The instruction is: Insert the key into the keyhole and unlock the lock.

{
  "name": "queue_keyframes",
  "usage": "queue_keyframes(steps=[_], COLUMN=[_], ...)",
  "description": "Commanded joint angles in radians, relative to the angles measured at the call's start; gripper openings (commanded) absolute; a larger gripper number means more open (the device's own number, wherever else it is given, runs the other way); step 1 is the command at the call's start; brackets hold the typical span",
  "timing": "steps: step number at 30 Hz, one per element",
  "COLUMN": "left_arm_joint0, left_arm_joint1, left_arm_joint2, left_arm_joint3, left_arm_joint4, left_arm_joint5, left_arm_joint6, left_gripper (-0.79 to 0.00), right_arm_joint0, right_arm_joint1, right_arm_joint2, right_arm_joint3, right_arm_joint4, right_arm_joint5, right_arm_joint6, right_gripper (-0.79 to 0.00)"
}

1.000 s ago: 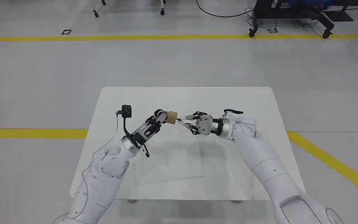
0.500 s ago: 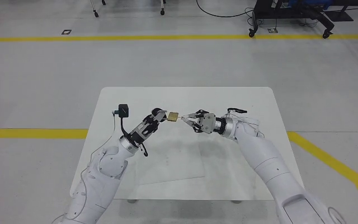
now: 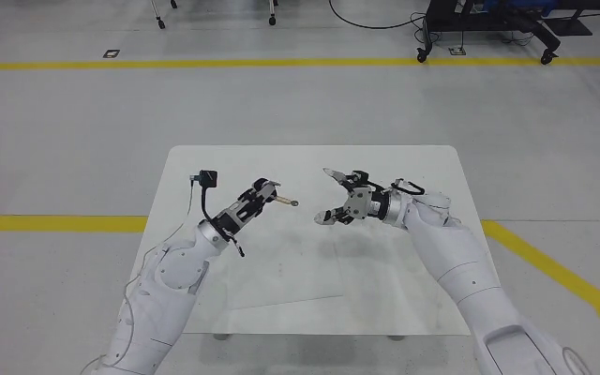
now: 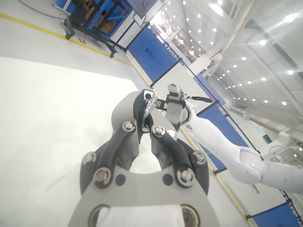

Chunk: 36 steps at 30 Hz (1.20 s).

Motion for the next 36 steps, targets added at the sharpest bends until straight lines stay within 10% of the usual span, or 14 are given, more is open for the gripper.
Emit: queue_keyframes(steps=[1,13,18,27,32,33,36], left_arm_joint0=[-0.001,0.015,0.007,-0.051,-0.094,-0.098,-0.099], left_arm_joint1=[0.0,0.008,0.024,0.011,0.003,0.003,0.004], left_arm_joint2=[0.0,-0.003,0.025,0.189,0.242,0.247,0.248], left_arm_joint3=[-0.003,-0.029,-0.081,-0.065,-0.027,-0.028,-0.039], left_arm_joint4=[-0.006,0.121,0.268,0.42,0.465,0.474,0.48], left_arm_joint5=[0.018,0.072,0.232,0.319,0.339,0.337,0.328], left_arm_joint6=[-0.009,-0.006,-0.255,-0.438,-0.486,-0.488,-0.492], left_gripper=[-0.785,-0.785,-0.785,-0.785,-0.382,-0.055,0.0], right_arm_joint0=[0.0,-0.022,-0.129,-0.294,-0.332,-0.337,-0.344], right_arm_joint1=[0.0,0.007,0.047,0.097,0.107,0.108,0.109], right_arm_joint2=[0.0,0.012,0.1,0.249,0.275,0.278,0.287], right_arm_joint3=[0.0,-0.052,-0.213,-0.443,-0.498,-0.503,-0.51], right_arm_joint4=[0.0,-0.082,-0.249,-0.372,-0.422,-0.425,-0.422], right_arm_joint5=[0.0,-0.137,-0.336,-0.328,-0.297,-0.296,-0.289], right_arm_joint6=[0.0,-0.127,-0.282,-0.417,-0.444,-0.445,-0.455], right_gripper=[0.0,0.0,0.0,0.0,0.0,0.0,0.0])
